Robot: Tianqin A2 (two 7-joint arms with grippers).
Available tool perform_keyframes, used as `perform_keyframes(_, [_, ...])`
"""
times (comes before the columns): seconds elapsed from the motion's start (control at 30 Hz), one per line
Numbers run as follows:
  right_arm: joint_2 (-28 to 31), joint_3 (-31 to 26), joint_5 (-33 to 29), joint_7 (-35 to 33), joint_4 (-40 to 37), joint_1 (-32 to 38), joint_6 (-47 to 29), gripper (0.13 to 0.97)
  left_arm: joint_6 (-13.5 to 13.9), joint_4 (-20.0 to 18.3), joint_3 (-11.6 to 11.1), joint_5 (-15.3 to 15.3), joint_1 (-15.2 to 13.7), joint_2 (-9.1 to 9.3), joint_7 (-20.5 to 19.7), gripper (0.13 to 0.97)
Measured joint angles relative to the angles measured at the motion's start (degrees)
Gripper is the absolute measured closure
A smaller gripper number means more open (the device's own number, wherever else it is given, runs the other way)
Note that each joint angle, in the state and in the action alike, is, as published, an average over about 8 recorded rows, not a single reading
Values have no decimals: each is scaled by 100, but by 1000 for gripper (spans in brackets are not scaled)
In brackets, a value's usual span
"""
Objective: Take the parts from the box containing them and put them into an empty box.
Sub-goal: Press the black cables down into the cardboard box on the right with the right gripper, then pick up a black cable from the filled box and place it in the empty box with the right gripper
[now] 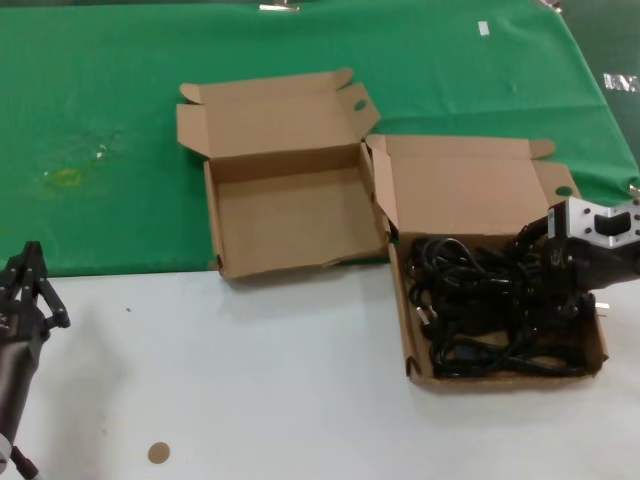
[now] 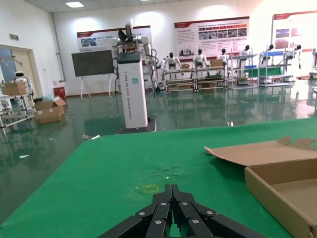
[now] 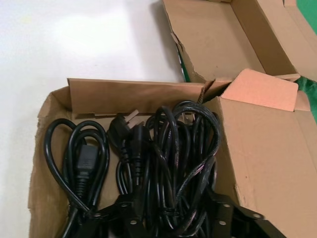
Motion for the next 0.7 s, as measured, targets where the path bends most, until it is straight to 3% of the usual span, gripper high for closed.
perform_keyframes(0.37, [-130, 58, -89, -143, -167, 72, -36, 774, 0, 0, 0, 1, 0, 0, -2, 945])
perform_keyframes(0.5, [-145, 83, -94, -106, -111, 93, -86, 774, 0, 0, 0, 2, 0, 0, -2, 945])
perform_keyframes(0.7, [-157, 128, -103, 76, 76, 161, -186, 858, 0, 0, 0, 2, 0, 0, -1, 945])
